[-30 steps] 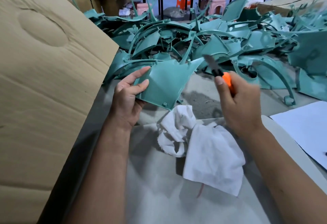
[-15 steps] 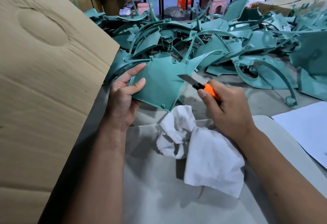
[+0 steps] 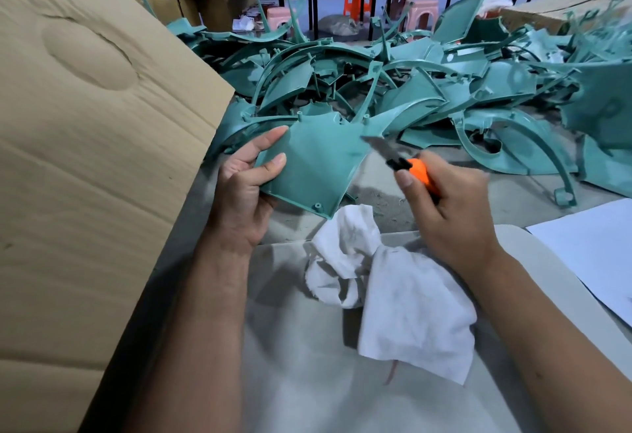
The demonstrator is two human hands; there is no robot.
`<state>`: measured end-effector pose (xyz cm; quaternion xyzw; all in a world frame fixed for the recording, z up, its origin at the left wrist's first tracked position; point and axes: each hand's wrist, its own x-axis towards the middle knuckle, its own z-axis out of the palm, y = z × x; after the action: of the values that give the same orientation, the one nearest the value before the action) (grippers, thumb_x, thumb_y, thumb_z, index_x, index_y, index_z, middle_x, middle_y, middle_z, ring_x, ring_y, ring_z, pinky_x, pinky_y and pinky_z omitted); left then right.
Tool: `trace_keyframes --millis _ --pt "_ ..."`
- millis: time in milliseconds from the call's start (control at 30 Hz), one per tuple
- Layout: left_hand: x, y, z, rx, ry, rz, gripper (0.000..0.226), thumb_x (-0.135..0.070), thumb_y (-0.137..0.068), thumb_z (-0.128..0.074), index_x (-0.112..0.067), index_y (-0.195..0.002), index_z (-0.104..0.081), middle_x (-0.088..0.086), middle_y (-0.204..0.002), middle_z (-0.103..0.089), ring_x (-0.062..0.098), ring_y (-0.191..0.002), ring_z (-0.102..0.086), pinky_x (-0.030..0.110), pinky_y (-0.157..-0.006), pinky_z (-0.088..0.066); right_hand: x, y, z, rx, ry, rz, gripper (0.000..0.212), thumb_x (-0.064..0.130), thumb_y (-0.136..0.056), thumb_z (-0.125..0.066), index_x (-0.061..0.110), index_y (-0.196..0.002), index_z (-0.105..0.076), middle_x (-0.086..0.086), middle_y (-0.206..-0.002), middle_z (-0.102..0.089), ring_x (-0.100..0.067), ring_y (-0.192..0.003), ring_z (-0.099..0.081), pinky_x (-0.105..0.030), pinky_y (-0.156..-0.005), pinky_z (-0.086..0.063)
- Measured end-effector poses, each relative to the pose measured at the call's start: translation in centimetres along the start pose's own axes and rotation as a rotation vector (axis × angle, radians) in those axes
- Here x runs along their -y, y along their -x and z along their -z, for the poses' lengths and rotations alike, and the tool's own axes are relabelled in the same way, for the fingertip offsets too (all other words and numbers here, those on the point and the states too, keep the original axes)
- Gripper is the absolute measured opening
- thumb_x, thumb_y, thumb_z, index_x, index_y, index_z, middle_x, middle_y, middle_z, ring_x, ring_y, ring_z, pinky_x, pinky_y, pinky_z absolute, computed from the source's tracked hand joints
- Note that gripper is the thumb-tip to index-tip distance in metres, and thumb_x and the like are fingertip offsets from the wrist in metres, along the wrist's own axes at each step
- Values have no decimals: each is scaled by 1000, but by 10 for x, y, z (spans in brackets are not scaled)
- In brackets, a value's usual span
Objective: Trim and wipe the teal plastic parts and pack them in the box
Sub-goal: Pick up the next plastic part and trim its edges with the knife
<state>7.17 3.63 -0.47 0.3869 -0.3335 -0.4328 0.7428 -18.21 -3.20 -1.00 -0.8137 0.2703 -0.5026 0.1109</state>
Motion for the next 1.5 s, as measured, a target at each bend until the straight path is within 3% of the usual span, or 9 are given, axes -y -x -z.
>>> trace_keyframes --millis 167,333,433,533,733,867,1033,1267,1500 --pt "-2 0 6 62 20 22 40 -2 -90 -59 -12 -127 -69 7 -124 -73 20 -106 -72 29 -75 -60 1 -1 -3 -29 29 -24 40 37 -108 -51 18 -75 -41 13 -57 -36 -9 -50 -38 -21 -50 -24" --pt "-6 1 8 142 78 -12 40 -1 -95 -53 -8 -133 -62 6 -127 -71 19 -111 -70 29 -83 -59 -12 -2 2 -169 169 -218 45 37 -109 -51 14 -73 -39 7 -54 -34 -12 -47 -33 -33 -48 -23" --pt "-5 2 5 75 75 -8 41 0 -93 -55 -8 -133 -62 6 -127 -71 21 -112 -69 32 -85 -59 -11 -1 2 -226 106 -226 46 33 -110 -52 12 -72 -37 4 -55 -32 -13 -49 -28 -30 -48 -21" --pt "-3 2 3 -41 28 -24 45 1 -90 -59 -7 -134 -64 7 -126 -72 21 -110 -70 31 -83 -60 0 -1 -2 -185 46 -119 43 32 -110 -52 17 -72 -37 9 -57 -33 -10 -49 -32 -22 -50 -21" --pt "-1 2 0 -59 -30 -44 42 -1 -82 -66 -13 -122 -72 11 -121 -74 23 -106 -72 30 -79 -59 12 0 -15 86 59 29 35 41 -106 -51 22 -78 -44 11 -61 -41 -12 -53 -42 -35 -50 -34" --pt "-3 2 5 17 -51 -51 40 1 -82 -64 -15 -118 -75 13 -121 -73 25 -108 -71 31 -85 -58 2 -3 -11 -63 111 -68 35 36 -108 -51 24 -76 -40 14 -56 -36 -6 -49 -40 -16 -49 -25" --pt "1 3 -2 26 -56 -37 39 -1 -80 -66 -17 -114 -78 12 -117 -75 23 -103 -72 30 -80 -58 -14 -3 4 -179 120 -210 42 35 -109 -51 19 -73 -38 11 -56 -34 -10 -49 -33 -23 -48 -20" --pt "2 1 0 -19 20 26 39 -2 -82 -65 -16 -117 -75 9 -120 -75 22 -101 -74 29 -73 -60 5 -1 -10 67 -53 -15 38 36 -108 -52 23 -74 -40 13 -57 -36 -9 -51 -40 -18 -51 -25" --pt "-1 -1 9 46 58 146 37 -4 -84 -63 -17 -115 -77 8 -121 -73 19 -97 -73 29 -71 -60 -4 -1 -5 -91 20 -179 45 37 -109 -51 16 -71 -38 5 -53 -36 -13 -47 -33 -27 -47 -25"
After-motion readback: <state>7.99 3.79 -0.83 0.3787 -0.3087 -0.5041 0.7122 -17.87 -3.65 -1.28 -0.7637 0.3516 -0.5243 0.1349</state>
